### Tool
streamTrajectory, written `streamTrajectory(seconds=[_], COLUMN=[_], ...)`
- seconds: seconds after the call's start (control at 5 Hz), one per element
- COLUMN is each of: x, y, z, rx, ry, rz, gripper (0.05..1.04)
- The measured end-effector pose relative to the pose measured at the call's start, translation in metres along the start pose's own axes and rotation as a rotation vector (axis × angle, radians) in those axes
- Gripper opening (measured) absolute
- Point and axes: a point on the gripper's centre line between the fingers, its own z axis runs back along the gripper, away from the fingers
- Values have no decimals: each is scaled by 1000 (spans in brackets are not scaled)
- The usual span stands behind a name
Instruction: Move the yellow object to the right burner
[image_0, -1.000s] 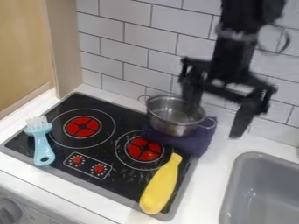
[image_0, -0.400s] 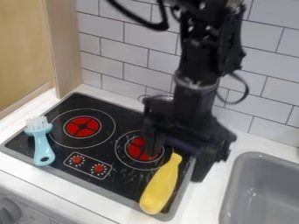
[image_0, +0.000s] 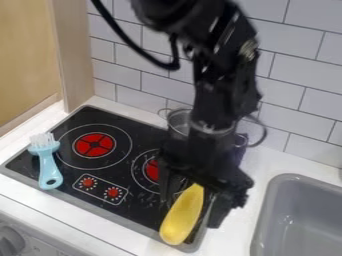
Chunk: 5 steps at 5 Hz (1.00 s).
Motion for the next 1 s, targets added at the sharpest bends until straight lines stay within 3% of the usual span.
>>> streamTrajectory(seconds=[0.4, 0.8, 1.0], x=[1, 4, 3], y=[6, 6, 6], z=[-31, -38, -36], rx=[41, 22, -6], ry=[69, 71, 39], rz=[25, 37, 48], gripper=[999, 948, 714])
